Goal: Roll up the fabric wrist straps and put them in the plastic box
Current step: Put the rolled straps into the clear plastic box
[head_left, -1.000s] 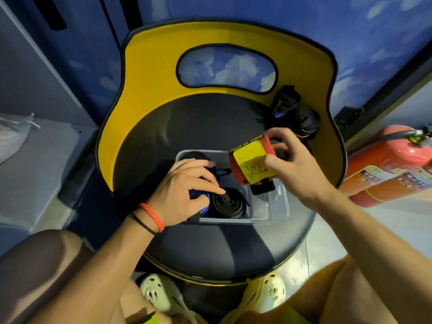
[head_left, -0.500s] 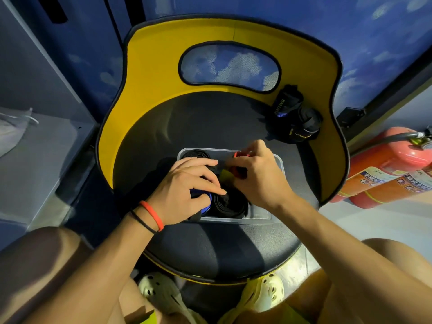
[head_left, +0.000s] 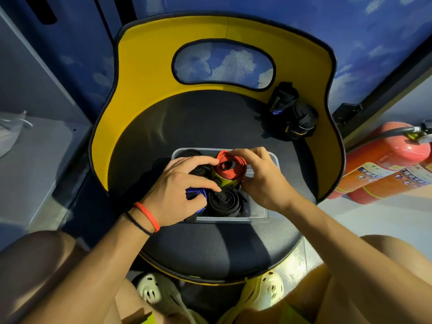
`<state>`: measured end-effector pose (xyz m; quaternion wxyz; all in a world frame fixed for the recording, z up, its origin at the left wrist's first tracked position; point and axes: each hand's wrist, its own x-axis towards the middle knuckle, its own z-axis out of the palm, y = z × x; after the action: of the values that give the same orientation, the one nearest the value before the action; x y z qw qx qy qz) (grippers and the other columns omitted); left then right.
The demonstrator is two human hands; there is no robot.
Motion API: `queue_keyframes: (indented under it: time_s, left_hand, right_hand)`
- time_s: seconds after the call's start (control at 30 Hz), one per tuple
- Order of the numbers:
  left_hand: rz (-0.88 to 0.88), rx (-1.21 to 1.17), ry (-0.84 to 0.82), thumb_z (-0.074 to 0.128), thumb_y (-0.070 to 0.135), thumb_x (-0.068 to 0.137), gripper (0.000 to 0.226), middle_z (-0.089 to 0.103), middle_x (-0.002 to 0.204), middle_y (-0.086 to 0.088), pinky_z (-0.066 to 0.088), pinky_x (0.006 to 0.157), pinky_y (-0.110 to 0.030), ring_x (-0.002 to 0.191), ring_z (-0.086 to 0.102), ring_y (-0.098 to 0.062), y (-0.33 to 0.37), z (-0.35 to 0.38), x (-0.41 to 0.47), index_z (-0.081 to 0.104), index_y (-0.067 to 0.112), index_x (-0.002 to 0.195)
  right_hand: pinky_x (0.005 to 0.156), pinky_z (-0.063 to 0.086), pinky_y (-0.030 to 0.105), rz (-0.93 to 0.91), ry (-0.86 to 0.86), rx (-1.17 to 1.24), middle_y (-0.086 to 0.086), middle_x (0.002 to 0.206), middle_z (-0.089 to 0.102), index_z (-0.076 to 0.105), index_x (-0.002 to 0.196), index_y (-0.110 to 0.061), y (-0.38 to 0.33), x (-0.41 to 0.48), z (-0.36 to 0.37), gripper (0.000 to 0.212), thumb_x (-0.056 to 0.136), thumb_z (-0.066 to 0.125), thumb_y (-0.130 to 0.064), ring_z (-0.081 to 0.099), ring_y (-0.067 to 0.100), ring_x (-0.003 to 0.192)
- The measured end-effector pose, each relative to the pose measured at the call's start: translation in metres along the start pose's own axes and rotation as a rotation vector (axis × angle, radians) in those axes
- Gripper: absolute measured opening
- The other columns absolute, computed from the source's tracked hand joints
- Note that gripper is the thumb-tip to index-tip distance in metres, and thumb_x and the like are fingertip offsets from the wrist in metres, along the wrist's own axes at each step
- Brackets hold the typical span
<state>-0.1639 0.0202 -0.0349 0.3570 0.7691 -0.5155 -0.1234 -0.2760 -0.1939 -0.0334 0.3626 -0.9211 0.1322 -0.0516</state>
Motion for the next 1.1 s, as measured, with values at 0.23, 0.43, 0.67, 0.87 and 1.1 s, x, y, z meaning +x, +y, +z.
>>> queue_keyframes:
  time_s: [0.23,0.43,0.67,0.87,1.1]
  left_hand:
    - [-0.026,0.043,-0.014,0.052,0.029,0.076,0.034,0.05,0.137,0.016,0.031,0.114,-0.039,0.135,0.042,-0.01,-0.001,0.0,0.001,0.077,0.037,0.099]
    - [0.023,0.067,0.0,0.06,0.025,0.082,0.018,0.052,0.139,0.015,0.016,0.123,-0.047,0.138,0.043,-0.009,0.007,-0.002,0.018,0.076,0.031,0.087]
    - [0.051,0.245,-0.167,0.052,0.05,0.088,0.046,0.049,0.145,0.02,0.03,0.116,-0.035,0.136,0.04,-0.003,0.014,0.002,0.034,0.061,0.04,0.132]
    - [0.07,0.24,-0.138,0.054,0.049,0.087,0.041,0.047,0.142,0.029,0.031,0.111,-0.028,0.134,0.04,0.004,0.009,0.004,0.033,0.064,0.042,0.126]
    - [0.09,0.209,-0.094,0.056,0.047,0.086,0.04,0.045,0.142,0.033,0.035,0.109,-0.033,0.135,0.04,0.004,0.009,0.006,0.033,0.064,0.043,0.125]
  right_hand:
    - [0.092,0.045,0.014,-0.175,-0.119,-0.233,-0.001,0.127,0.042,0.044,0.153,-0.023,0.004,0.006,-0.006,0.083,0.08,0.083,-0.01,0.057,0.015,0.107]
    - [0.074,0.057,0.048,-0.212,-0.095,-0.339,0.001,0.123,0.048,0.046,0.148,-0.027,0.005,0.011,-0.01,0.078,0.079,0.084,-0.032,0.065,0.029,0.089]
    - [0.076,0.053,0.036,-0.175,-0.131,-0.109,-0.002,0.107,0.049,0.051,0.119,-0.025,0.01,0.015,-0.01,0.06,0.072,0.087,-0.023,0.056,0.019,0.092]
    - [0.078,0.057,0.038,-0.114,-0.001,-0.026,-0.003,0.106,0.064,0.062,0.115,-0.018,0.023,0.014,-0.051,0.033,0.085,0.074,-0.01,0.065,0.016,0.089]
    - [0.108,0.044,0.044,0.208,0.343,-0.587,0.02,0.152,0.038,0.038,0.151,-0.004,0.083,0.032,-0.08,0.071,0.089,0.07,-0.021,0.039,0.038,0.136]
